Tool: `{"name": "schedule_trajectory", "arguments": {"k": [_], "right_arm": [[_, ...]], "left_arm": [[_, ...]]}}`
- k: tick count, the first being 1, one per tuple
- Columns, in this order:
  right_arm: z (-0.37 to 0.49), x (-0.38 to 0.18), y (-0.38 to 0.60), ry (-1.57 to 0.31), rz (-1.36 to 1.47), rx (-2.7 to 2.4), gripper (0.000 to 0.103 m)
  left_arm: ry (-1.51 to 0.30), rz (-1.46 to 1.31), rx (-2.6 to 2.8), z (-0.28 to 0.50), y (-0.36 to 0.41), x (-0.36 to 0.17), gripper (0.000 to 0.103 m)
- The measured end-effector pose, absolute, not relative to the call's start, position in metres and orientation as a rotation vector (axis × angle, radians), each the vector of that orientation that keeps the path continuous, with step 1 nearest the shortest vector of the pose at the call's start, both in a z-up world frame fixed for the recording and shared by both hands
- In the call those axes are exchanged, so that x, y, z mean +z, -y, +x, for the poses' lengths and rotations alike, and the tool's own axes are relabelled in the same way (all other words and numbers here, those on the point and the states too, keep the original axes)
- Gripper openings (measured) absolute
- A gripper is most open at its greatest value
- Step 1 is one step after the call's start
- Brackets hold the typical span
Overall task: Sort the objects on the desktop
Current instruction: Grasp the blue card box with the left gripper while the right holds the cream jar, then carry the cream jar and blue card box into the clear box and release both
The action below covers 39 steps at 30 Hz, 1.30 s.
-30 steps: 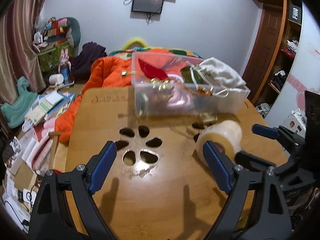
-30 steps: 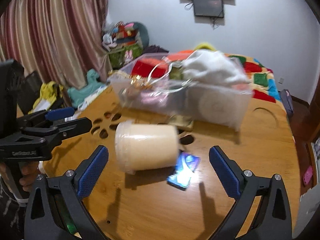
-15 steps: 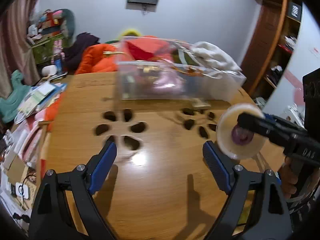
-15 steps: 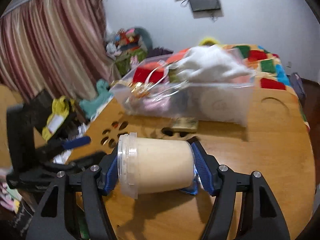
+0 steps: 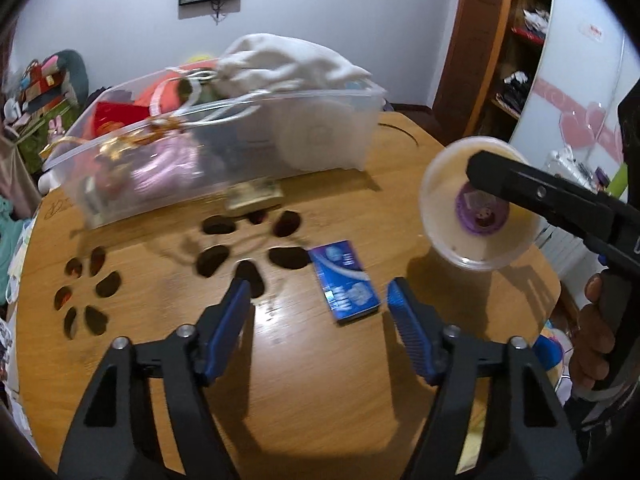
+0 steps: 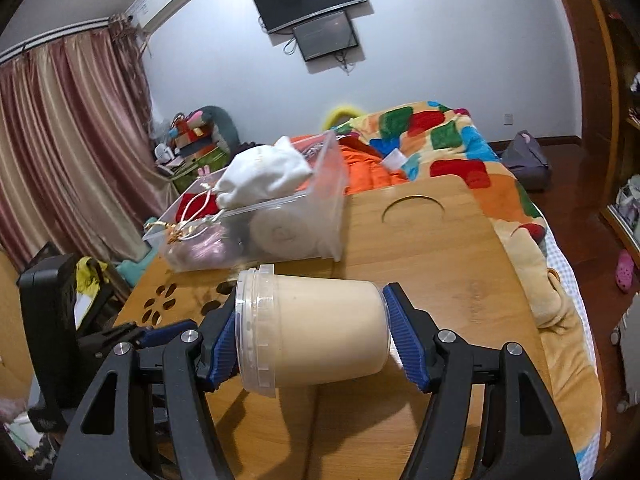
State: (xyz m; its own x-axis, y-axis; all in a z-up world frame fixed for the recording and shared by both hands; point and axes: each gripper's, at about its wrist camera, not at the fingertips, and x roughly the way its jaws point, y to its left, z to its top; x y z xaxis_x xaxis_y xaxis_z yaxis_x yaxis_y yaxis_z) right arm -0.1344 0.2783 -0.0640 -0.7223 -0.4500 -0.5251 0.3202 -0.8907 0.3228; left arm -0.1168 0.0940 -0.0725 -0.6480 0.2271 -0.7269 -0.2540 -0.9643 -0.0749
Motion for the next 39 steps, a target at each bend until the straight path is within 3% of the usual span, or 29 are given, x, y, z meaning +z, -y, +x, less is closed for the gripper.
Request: {"name": "schedule_trajectory", "arguments": {"k": [5,7,18,39], "right_arm": [[-0.137,-0.066,-0.284,0.289,0.851,-2.575,0.063],[-0.137,-0.066,-0.287,0.296,0.844,-2.57,0.063],[-0.144,-0.059,-0.282,0.303,0.841,-2.547,0.063],[-0.2,0.022,-0.198,0.125,0.669,-2.53,0.063]], "left_arm": [[-0.134,-1.169,2.657,-0.123,-0.112,-0.078,0.034],[-0.12,-1.163,2.676,-0.124,-0.112,-0.078,0.027],[0.031,-1.122,2.742,-0.122,-0.072,-0.066,0.026],[0.112,-0.806,2.935,-0.142,0.02,0.039,0.026]]}}
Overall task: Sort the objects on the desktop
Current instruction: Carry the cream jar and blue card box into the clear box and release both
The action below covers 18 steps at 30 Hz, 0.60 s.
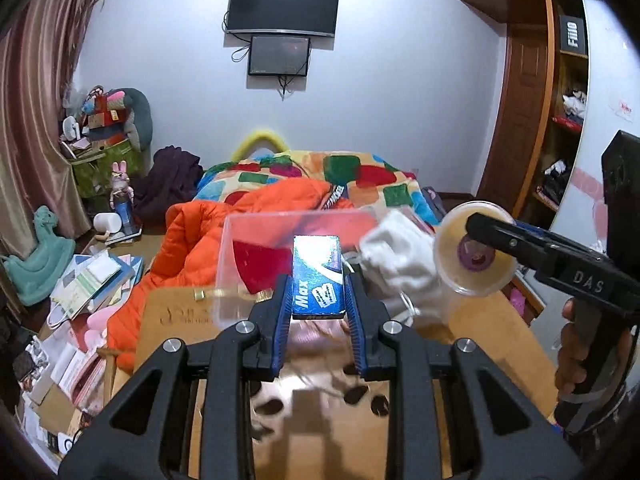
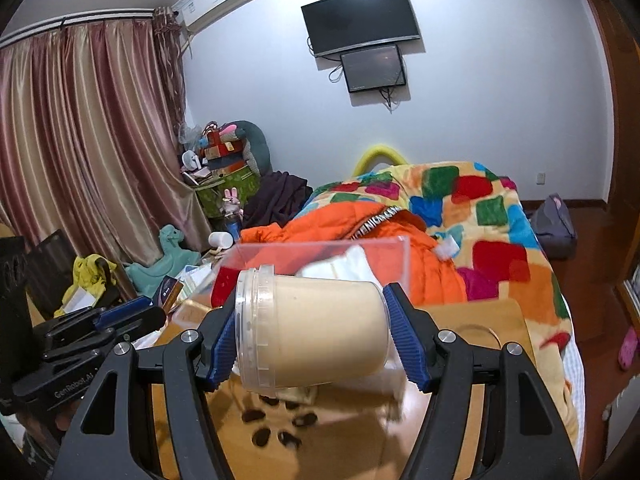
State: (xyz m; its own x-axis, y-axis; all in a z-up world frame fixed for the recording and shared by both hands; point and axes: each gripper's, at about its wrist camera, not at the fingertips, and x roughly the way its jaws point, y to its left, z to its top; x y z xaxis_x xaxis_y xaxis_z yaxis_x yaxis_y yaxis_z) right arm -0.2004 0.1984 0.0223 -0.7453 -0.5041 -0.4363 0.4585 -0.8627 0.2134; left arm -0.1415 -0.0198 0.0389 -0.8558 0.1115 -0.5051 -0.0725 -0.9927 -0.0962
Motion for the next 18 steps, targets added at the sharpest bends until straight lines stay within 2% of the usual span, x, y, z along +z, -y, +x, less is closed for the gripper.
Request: {"name": "schedule_trajectory", "arguments": {"k": [9,18], "right_arm": [[-0.254,0.039,-0.154,0.06,0.664,-2.537,0.063],[-0.301,0.013,-0.109,-0.037,0.765,-2.535,0.063]], "left_arm": [[0.071,-0.794,2.951,-0.189,0.041,0.048,0.026],[0.056,-0.902,2.923,-0.223,0.048,0.017,0.026]]}}
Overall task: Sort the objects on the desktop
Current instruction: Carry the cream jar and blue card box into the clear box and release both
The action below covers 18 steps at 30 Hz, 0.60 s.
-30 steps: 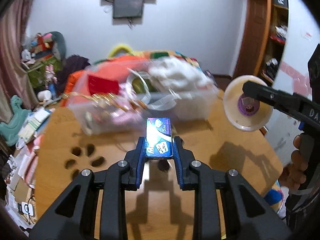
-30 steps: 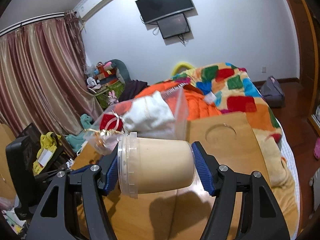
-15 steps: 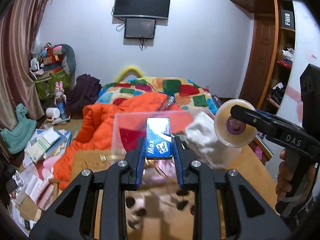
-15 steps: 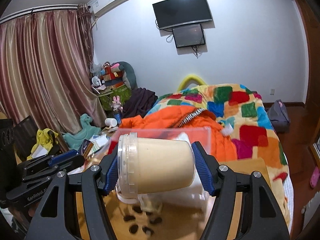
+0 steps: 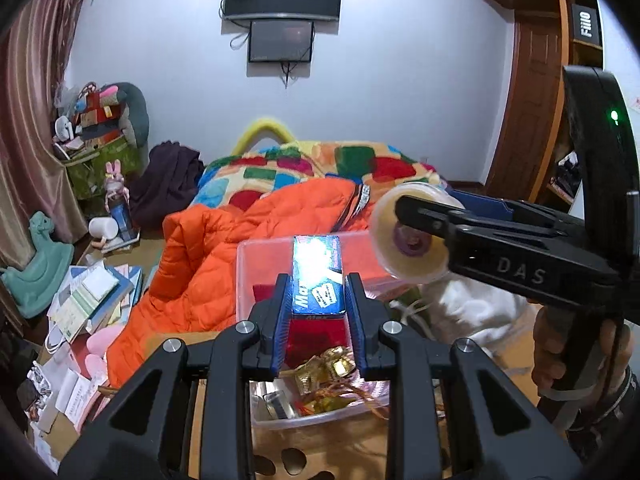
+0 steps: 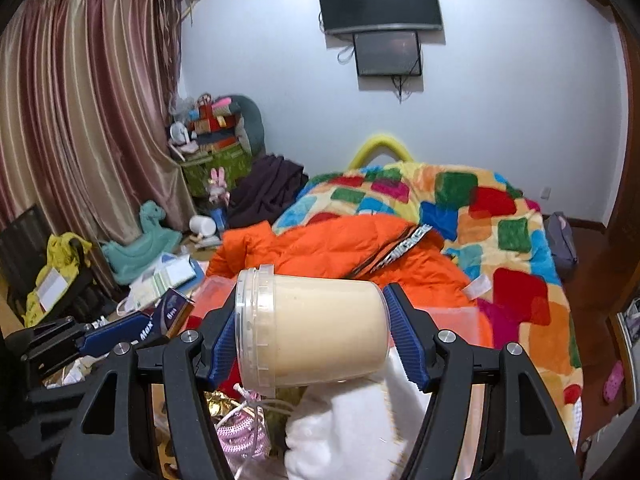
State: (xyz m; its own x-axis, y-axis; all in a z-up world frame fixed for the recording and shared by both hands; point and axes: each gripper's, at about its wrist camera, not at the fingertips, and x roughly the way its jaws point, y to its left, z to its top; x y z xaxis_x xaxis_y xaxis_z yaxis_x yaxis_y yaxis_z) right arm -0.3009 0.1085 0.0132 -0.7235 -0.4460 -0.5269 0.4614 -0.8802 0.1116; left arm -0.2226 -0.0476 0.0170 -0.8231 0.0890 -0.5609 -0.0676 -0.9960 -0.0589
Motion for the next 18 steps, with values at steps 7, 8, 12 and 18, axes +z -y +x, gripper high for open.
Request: {"name": "schedule_trajectory", "arguments": {"k": [7,8,12,18], "right_arm": [[-0.311,-0.016,-0.087,-0.138,0.859,-2.471,0.063],[-0.311,-0.019,-0.086,-0.146,0.867,-2.464,0.063],[-0.31,-0.027,-0.08,-0.194,0.91,-2.441,0.064],[-0.291,-0.007,-0.087,-0.193,0.821,-2.472,0.074]], "left_arm": [[0.066,-0.976,2.893,-0.23,0.056,-0.008,0.026],[0.066,-0.983,2.89,-0.231,0.057,-0.009,0.026],[0.07,-1.005,2.877,-0.233,0.058,-0.013,0.026],[0.073,-1.006,2.874,-0.228,0.055,-0.009,0.026]]}}
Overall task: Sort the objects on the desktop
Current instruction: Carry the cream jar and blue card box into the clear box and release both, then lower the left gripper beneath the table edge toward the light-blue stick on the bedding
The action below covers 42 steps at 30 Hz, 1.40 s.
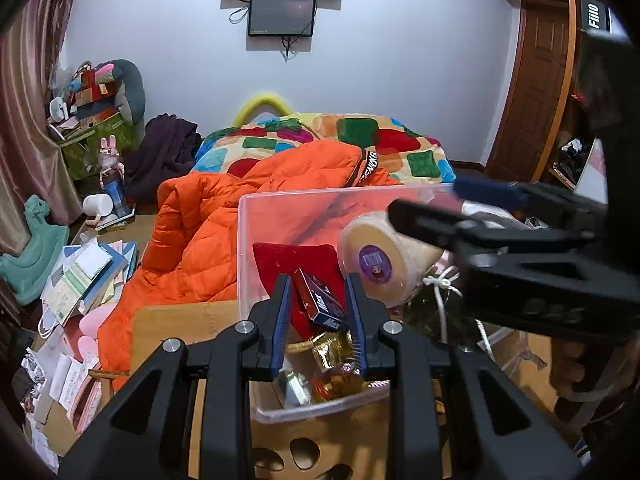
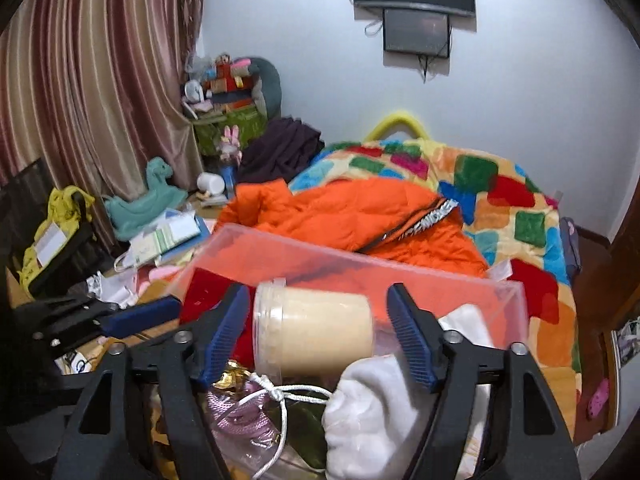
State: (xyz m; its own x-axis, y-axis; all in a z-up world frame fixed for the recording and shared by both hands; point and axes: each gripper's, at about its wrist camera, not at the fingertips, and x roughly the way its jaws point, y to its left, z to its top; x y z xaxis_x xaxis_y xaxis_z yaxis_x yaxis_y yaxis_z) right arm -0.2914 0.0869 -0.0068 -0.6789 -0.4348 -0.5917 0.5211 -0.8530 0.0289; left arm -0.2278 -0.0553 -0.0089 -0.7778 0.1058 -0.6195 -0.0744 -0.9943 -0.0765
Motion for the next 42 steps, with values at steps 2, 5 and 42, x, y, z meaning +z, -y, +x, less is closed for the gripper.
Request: {"name": "schedule_trajectory", "arguments": {"k": [2,5,42], "right_arm": [[-0.281,0.002,-0.092,-0.207,0.777,-2.503,0.078],[-0.263,0.015,-0.101,-0.215,0.734,-2.527,0.079],[-0.074,-0.023,-0.21,-0.101,0.746,-2.541,0.083]], "left_arm": [[0.074,-0.991,2.875,-0.222,0.054,-0.004,0.026],[0.065,-0.959,2.89,-0.209,0.052,0.005,0.034],[-0.08,-1.275,2.608,0.03,-0.032,-0.123,0.053]]}}
